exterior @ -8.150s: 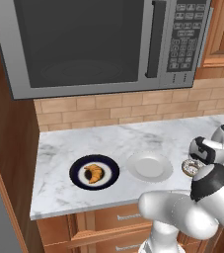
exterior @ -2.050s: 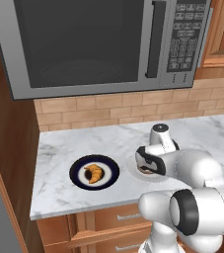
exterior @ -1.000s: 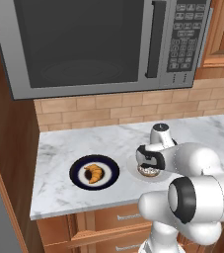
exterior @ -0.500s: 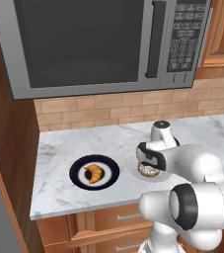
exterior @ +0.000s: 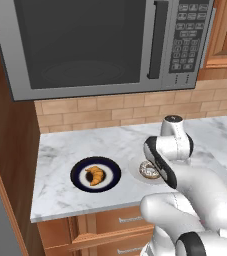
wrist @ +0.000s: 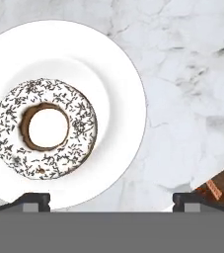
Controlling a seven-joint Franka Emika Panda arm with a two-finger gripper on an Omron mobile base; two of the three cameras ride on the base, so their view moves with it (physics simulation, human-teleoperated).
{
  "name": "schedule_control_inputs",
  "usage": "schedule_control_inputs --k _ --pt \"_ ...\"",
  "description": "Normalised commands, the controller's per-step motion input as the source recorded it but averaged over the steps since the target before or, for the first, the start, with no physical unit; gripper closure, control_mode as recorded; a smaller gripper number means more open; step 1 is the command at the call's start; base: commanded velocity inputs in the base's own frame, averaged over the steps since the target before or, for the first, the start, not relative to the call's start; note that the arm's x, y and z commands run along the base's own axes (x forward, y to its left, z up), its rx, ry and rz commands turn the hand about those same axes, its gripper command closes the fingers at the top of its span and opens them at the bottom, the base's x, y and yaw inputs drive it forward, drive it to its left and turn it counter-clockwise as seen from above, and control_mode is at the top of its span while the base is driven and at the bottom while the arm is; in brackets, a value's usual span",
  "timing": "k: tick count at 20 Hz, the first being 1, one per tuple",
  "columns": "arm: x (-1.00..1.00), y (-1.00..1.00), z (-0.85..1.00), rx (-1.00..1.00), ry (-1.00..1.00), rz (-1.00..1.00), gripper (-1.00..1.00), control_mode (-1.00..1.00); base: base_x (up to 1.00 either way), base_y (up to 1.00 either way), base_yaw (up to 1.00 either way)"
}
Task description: Place the pastries on the plates.
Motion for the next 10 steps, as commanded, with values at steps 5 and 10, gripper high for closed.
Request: schedule_control_inputs --k 5,10 --pt "-0.94 0.01 0.14 0.0 -0.02 0.0 -1.0 -1.0 0.0 0.0 0.0" --pt "-0.81 0.04 0.07 0.0 -0.03 0.0 -1.0 -1.0 0.0 0.0 0.0"
